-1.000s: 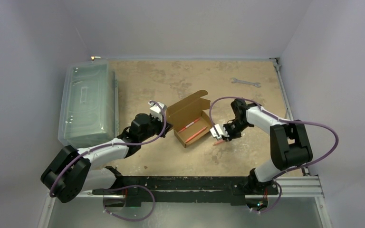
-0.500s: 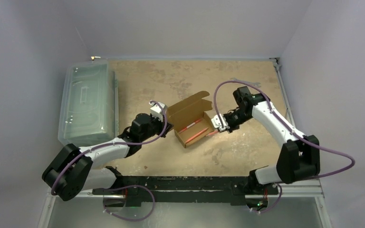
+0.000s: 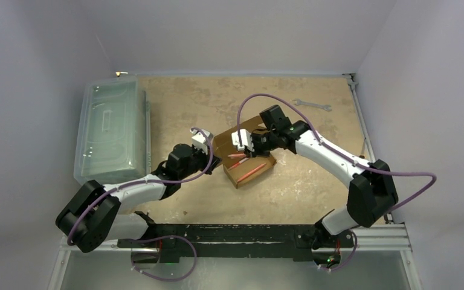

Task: Fold the paper box

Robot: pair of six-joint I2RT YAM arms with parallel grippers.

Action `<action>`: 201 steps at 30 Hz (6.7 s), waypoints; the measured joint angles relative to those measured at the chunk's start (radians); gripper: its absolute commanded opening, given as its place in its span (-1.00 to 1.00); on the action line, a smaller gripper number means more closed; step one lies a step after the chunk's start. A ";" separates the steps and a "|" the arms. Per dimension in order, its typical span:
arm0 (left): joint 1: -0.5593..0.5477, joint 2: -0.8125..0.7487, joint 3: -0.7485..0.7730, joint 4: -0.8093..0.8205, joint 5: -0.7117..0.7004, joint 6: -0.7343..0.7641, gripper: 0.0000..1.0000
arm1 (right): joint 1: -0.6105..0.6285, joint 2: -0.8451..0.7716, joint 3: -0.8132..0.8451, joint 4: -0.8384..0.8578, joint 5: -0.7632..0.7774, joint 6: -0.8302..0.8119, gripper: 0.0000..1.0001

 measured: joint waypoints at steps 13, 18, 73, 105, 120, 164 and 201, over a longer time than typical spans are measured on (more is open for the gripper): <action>0.000 0.000 0.010 -0.017 0.001 -0.004 -1.00 | 0.013 0.030 -0.074 0.081 0.171 0.064 0.03; 0.000 0.000 0.026 -0.047 0.001 0.007 -1.00 | -0.014 0.006 -0.074 0.050 0.111 0.054 0.11; -0.037 0.125 0.259 -0.247 -0.055 0.256 -0.40 | -0.180 0.355 0.591 -0.546 -0.153 -0.245 -1.00; -0.040 -0.248 -0.071 -0.172 -0.303 -0.137 -0.55 | -0.180 0.340 0.552 -0.605 -0.168 -0.260 -1.00; -0.040 0.001 -0.003 0.015 -0.158 -0.152 -0.62 | -0.180 0.338 0.555 -0.629 -0.174 -0.268 -1.00; -0.040 0.122 -0.059 0.240 -0.001 -0.285 -0.60 | -0.180 0.338 0.538 -0.694 -0.202 -0.358 -1.00; -0.057 -0.169 -0.206 0.457 0.100 -0.091 0.61 | -0.172 0.338 0.520 -0.727 -0.201 -0.390 -1.00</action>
